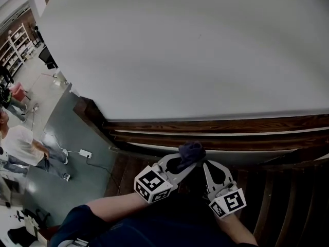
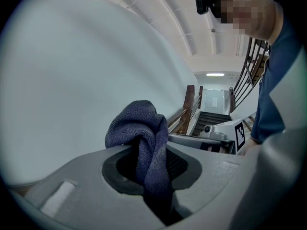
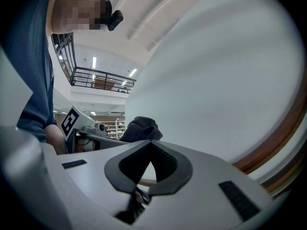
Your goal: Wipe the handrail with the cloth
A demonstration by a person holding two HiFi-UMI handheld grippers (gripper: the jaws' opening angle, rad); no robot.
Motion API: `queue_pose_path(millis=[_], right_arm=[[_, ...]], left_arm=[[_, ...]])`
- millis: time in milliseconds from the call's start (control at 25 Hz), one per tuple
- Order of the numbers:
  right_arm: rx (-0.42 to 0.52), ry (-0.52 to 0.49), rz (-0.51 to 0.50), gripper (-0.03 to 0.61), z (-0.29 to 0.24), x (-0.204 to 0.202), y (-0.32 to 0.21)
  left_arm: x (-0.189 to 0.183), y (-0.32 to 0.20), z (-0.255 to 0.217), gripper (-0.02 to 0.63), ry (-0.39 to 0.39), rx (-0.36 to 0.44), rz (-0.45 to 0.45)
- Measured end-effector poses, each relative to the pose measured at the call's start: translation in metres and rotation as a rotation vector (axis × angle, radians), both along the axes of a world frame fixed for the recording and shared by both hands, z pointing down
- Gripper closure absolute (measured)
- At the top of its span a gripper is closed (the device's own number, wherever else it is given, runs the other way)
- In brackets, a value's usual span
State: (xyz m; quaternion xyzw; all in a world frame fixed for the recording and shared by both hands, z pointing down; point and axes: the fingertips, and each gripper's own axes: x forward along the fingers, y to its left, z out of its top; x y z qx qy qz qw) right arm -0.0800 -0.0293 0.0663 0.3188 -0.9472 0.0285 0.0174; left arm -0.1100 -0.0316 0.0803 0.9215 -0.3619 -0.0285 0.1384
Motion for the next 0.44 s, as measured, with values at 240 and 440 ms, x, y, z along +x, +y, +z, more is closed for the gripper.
queue_pose_path(millis=[240,440], right_arm=[[0.006,0.003,-0.025,0.571,-0.003,-0.007,0.001],[0.002,0.007,-0.031,0.571,-0.003,-0.01,0.002]], left_arm=[[-0.008,0.002,-0.002,0.531,0.001,0.004,-0.019],[-0.011,0.005,-0.003,0.531,0.0,0.005,-0.024]])
